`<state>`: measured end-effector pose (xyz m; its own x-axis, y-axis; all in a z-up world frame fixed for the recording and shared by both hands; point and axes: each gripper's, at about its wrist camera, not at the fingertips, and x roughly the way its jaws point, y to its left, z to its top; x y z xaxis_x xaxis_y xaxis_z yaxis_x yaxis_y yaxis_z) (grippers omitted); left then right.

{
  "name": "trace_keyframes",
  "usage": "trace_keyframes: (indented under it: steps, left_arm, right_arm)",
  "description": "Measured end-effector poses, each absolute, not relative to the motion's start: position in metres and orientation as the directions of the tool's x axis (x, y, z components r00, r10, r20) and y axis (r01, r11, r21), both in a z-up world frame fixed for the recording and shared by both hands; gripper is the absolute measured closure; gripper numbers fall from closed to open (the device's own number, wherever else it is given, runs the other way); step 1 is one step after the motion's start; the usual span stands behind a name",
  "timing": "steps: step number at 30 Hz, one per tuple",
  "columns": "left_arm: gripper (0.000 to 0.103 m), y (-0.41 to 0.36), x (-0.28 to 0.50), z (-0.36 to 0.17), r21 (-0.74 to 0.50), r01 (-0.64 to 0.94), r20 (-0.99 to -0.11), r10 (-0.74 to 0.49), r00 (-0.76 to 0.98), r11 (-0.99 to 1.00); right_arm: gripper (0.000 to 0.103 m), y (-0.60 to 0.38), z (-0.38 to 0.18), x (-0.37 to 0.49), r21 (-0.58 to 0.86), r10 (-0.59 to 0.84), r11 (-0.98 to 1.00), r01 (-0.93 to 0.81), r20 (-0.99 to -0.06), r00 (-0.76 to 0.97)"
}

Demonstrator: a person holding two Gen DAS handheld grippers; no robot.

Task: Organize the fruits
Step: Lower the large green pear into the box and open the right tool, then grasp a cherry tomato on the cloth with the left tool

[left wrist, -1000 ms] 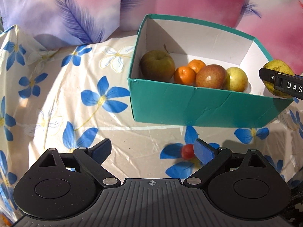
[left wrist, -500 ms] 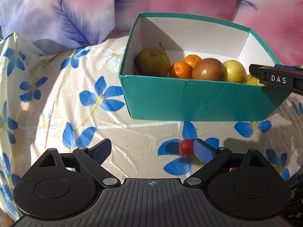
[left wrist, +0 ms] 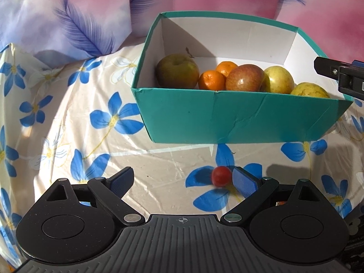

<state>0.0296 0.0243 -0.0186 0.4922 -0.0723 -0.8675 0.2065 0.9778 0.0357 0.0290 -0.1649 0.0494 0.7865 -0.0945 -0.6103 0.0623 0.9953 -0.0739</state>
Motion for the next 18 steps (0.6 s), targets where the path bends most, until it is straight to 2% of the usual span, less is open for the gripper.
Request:
trace_keyframes:
  steps: [6, 10, 12, 16, 18]
  left_arm:
    - [0.006, 0.024, 0.023, -0.030, 0.057, 0.235, -0.862, -0.071, 0.502, 0.970]
    - [0.007, 0.024, 0.017, -0.034, 0.045, 0.264, -0.851, -0.102, 0.515, 0.963]
    - [0.012, 0.025, 0.014, -0.036, 0.023, 0.284, -0.840, -0.136, 0.525, 0.958]
    - [0.014, 0.025, 0.010, -0.042, -0.022, 0.324, -0.832, -0.197, 0.519, 0.946]
    - [0.021, 0.024, 0.011, -0.046, -0.031, 0.337, -0.839, -0.208, 0.502, 0.941]
  right_arm:
    - [0.001, -0.162, 0.060, -0.002, -0.074, -0.067, 0.997, 0.032, -0.547, 0.834]
    - [0.000, -0.157, 0.065, -0.021, -0.074, -0.061, 0.997, 0.029, -0.485, 0.872]
    - [0.000, -0.158, 0.066, -0.028, -0.064, -0.067, 0.997, 0.042, -0.465, 0.883]
    - [0.000, -0.160, 0.058, -0.034, -0.021, -0.023, 1.000, 0.014, -0.529, 0.848]
    - [0.000, -0.159, 0.050, -0.038, -0.021, -0.026, 1.000, 0.017, -0.554, 0.832]
